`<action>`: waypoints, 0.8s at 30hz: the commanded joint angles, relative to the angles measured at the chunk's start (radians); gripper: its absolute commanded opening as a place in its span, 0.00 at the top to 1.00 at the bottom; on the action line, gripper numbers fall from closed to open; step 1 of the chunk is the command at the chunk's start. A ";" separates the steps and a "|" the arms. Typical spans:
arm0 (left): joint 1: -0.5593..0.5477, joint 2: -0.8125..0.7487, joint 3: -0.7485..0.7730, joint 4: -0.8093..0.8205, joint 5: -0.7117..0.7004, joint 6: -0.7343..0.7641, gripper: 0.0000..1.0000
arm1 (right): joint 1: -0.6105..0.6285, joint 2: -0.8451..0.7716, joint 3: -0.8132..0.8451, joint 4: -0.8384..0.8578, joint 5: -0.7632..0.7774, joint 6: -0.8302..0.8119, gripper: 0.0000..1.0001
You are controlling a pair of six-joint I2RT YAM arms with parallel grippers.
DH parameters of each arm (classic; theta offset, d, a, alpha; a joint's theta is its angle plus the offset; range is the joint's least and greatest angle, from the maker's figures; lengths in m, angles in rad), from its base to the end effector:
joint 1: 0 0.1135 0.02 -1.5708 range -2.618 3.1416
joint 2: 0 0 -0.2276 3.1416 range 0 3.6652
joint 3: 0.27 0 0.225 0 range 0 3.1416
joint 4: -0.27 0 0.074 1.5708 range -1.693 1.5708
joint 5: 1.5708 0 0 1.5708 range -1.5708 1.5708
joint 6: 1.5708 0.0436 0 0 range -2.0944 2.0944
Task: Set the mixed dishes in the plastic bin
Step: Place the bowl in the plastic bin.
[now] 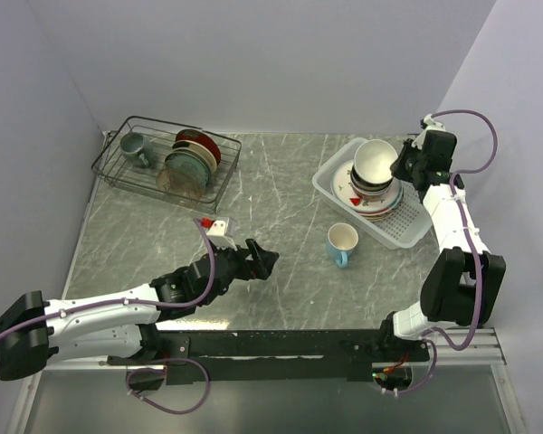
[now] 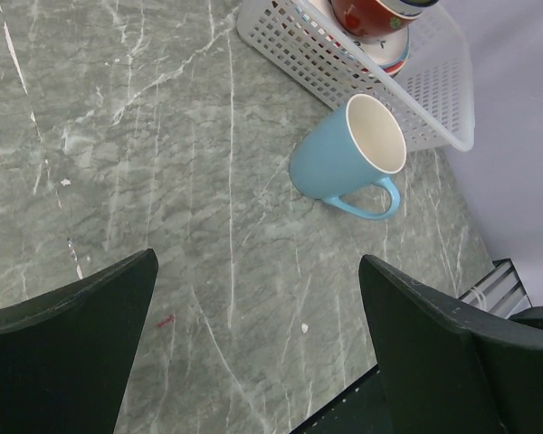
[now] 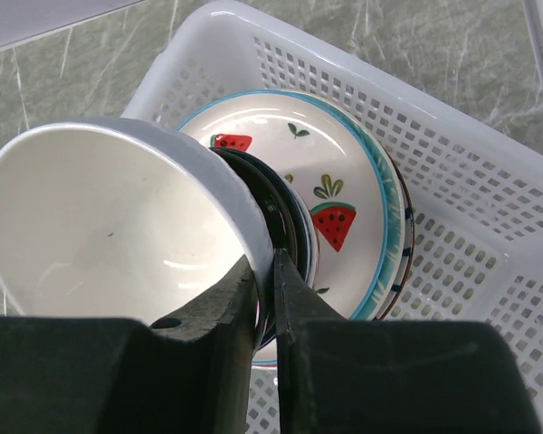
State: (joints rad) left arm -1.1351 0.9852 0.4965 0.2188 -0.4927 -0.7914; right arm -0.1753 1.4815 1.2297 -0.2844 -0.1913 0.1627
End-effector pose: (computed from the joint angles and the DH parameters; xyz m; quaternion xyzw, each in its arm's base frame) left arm 0.1125 -0.1927 0.2244 -0.0135 0.7857 -0.3714 0.4946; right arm 0.3215 -0.0485 0.2846 0.0990 0.8608 0.0799 0.4928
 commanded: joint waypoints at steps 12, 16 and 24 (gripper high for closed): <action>0.017 -0.003 0.011 0.034 0.045 -0.020 0.01 | -0.013 -0.081 0.039 0.086 -0.034 0.003 0.55; 0.023 0.015 0.020 0.047 0.078 -0.020 0.01 | -0.015 -0.214 -0.031 0.129 -0.076 -0.029 0.36; 0.032 0.075 0.045 0.062 0.129 -0.032 0.01 | -0.013 -0.463 -0.179 0.142 -0.322 -0.187 0.00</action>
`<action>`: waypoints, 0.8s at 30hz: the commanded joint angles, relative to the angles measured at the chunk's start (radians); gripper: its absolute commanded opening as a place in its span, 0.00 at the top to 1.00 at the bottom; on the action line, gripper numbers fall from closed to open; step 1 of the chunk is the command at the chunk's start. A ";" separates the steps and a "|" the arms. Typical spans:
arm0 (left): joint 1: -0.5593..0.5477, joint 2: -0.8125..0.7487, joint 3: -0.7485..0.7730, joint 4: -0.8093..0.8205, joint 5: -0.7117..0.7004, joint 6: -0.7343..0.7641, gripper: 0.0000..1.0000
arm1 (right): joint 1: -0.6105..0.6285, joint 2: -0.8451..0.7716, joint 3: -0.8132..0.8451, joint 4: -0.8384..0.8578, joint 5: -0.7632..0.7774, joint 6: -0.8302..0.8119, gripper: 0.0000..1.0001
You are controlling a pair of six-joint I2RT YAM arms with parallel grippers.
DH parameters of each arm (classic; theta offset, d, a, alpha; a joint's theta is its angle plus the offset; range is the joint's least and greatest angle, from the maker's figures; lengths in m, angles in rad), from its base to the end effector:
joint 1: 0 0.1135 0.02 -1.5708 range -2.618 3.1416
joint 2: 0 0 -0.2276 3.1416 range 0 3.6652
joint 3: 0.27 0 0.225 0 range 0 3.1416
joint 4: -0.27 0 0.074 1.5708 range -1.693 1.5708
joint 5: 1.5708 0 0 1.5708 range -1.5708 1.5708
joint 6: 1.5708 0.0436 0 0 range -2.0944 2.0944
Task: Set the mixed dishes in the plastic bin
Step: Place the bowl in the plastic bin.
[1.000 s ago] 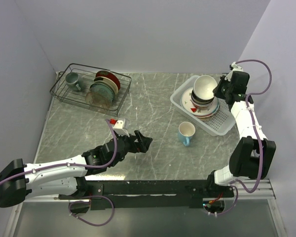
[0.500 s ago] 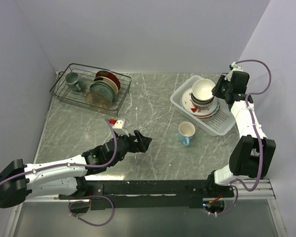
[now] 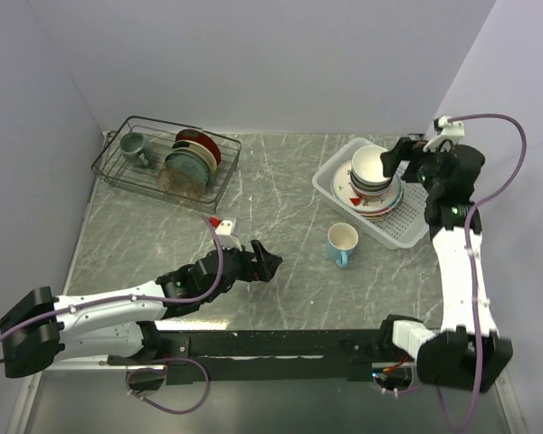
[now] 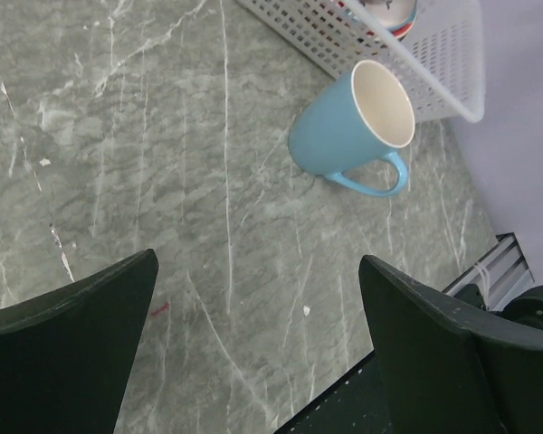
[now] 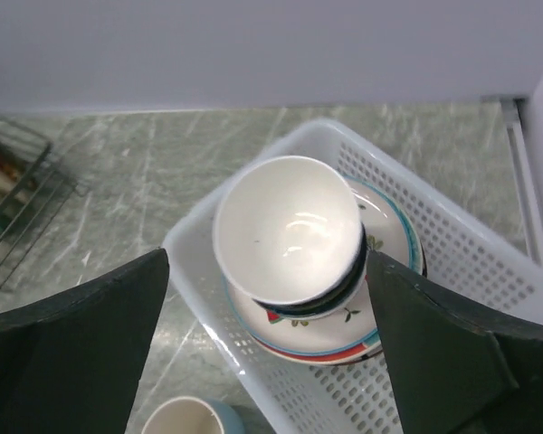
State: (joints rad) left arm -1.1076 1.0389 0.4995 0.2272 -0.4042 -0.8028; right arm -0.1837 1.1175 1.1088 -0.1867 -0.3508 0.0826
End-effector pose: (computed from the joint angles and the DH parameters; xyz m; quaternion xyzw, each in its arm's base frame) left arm 0.1181 -0.1981 0.2147 0.0035 0.8007 -0.3770 0.4654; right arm 0.2490 -0.0310 0.3539 -0.0088 0.7688 0.1031 0.6310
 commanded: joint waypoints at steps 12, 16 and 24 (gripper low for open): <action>0.006 0.105 0.080 0.018 0.093 -0.053 0.01 | -0.005 -0.301 -0.207 -0.138 -0.485 -0.311 0.00; 0.006 0.118 0.085 0.011 0.097 -0.062 0.01 | -0.005 -0.280 -0.210 -0.229 -0.545 -0.368 0.00; 0.006 0.142 0.085 -0.006 0.104 -0.081 0.01 | 0.001 -0.228 -0.213 -0.395 -0.645 -0.481 0.00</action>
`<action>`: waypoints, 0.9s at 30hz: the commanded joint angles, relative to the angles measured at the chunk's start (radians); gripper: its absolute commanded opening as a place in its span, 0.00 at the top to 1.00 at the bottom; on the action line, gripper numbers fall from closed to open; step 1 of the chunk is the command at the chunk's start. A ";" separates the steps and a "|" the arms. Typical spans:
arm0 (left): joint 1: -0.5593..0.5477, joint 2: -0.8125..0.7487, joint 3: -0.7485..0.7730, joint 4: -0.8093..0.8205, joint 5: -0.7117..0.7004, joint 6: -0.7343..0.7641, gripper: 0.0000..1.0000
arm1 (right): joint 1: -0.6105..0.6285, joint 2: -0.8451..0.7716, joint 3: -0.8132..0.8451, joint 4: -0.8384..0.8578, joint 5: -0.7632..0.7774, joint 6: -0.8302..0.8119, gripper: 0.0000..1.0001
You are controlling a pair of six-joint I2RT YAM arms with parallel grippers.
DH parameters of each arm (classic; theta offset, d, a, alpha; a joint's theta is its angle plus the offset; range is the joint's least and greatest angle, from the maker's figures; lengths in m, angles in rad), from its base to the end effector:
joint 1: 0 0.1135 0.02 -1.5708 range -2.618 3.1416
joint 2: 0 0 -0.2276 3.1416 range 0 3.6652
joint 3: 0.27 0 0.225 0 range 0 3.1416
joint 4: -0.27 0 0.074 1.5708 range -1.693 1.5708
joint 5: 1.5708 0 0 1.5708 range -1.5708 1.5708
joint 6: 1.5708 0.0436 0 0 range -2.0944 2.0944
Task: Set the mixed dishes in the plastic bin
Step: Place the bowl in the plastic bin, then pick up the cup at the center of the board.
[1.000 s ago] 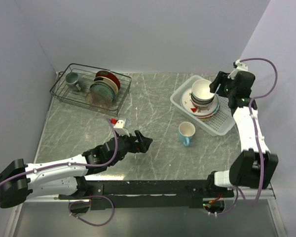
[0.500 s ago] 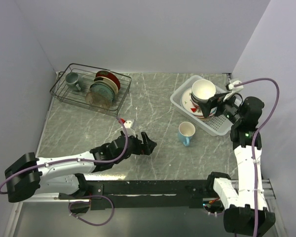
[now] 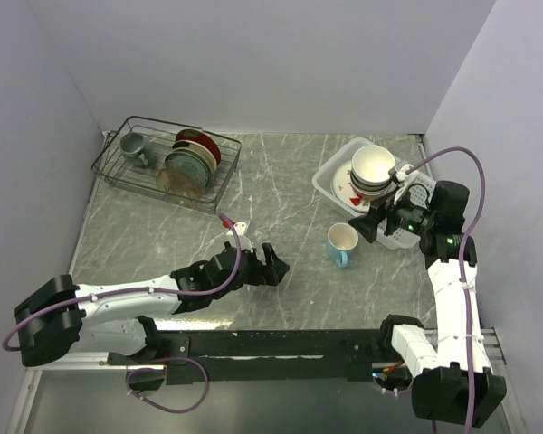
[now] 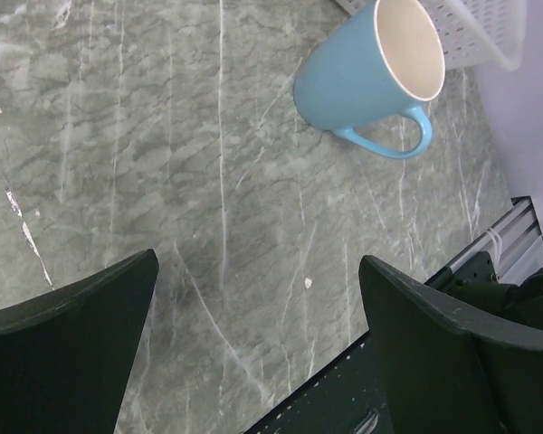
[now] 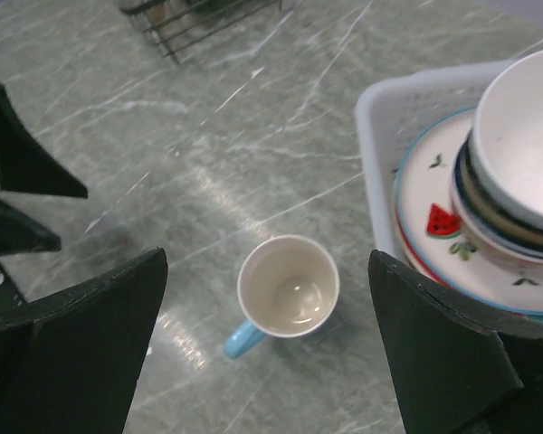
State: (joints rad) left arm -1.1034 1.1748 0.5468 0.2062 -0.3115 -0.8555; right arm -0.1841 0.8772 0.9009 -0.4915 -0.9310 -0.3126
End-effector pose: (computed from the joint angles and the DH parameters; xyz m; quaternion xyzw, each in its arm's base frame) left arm 0.1238 -0.2157 0.1974 0.0189 0.8334 -0.3731 0.4074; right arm 0.1825 0.0016 0.3085 -0.2836 0.7444 0.2555 0.5478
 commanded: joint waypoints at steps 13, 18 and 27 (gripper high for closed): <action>0.002 0.009 0.019 0.010 0.011 -0.043 0.01 | 0.077 0.072 -0.039 -0.121 0.104 -0.174 0.00; 0.002 0.008 0.015 0.004 0.006 -0.045 0.01 | 0.165 0.098 -0.051 -0.128 0.182 -0.246 0.00; 0.002 -0.020 -0.007 -0.013 -0.003 -0.060 0.01 | 0.334 0.187 -0.008 -0.094 0.345 -0.258 0.00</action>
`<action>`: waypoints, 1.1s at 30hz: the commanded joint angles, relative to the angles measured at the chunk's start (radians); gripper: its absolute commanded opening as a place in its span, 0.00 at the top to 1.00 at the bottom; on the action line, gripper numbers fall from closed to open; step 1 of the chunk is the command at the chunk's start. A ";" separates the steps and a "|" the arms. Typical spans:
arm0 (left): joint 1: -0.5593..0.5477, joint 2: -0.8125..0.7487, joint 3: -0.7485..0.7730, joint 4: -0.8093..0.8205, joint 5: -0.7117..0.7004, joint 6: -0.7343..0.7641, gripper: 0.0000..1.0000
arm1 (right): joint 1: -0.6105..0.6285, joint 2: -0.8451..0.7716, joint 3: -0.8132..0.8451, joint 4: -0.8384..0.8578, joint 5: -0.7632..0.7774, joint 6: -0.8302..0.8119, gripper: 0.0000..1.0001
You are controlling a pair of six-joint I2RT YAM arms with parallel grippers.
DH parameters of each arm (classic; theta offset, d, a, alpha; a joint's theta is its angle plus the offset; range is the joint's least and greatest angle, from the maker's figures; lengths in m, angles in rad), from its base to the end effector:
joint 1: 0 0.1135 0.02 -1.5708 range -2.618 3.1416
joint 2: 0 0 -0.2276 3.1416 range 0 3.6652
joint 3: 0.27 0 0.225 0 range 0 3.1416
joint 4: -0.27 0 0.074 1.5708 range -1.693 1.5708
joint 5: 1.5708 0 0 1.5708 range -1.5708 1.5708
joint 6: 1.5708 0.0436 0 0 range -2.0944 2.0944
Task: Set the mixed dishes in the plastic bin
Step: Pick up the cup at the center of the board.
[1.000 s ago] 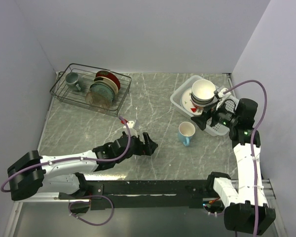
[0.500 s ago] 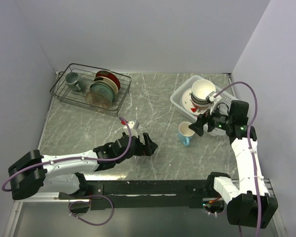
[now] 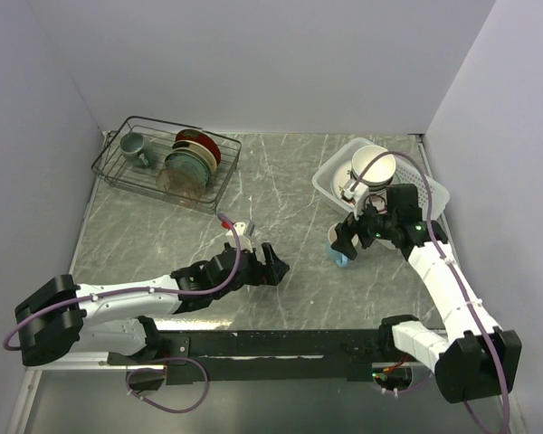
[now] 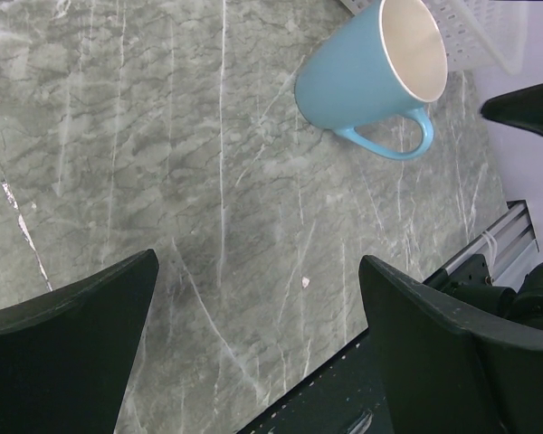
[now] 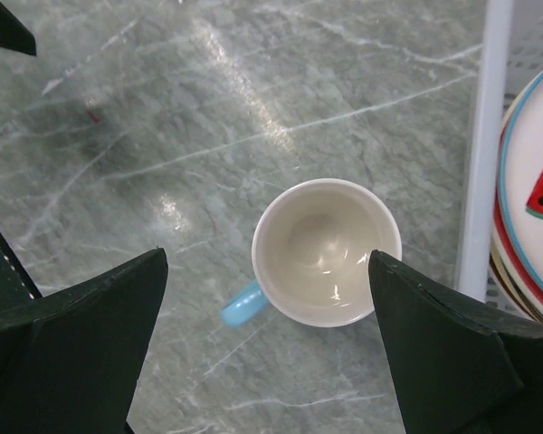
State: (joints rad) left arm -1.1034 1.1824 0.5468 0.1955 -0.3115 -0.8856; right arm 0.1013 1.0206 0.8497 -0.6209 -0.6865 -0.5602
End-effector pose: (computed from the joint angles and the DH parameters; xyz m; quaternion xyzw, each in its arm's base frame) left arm 0.1239 -0.2158 0.1945 0.0081 0.8383 -0.3724 0.3982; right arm 0.1968 0.0478 0.2531 -0.4038 0.7824 0.2219 0.4190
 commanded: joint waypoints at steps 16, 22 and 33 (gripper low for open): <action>0.002 -0.075 -0.051 -0.010 -0.028 -0.042 0.01 | 0.279 0.180 0.086 -0.031 0.395 0.072 0.07; 0.002 -0.075 -0.045 -0.018 -0.029 -0.041 0.01 | 0.307 0.243 0.040 0.012 0.450 0.094 0.27; 0.002 -0.161 -0.070 -0.073 -0.077 -0.044 0.01 | 0.325 0.303 0.103 -0.090 0.415 0.013 1.00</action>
State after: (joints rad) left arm -1.1034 1.0584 0.4801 0.1375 -0.3466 -0.9146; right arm 0.4194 1.3632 0.8928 -0.6327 -0.2291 -0.4877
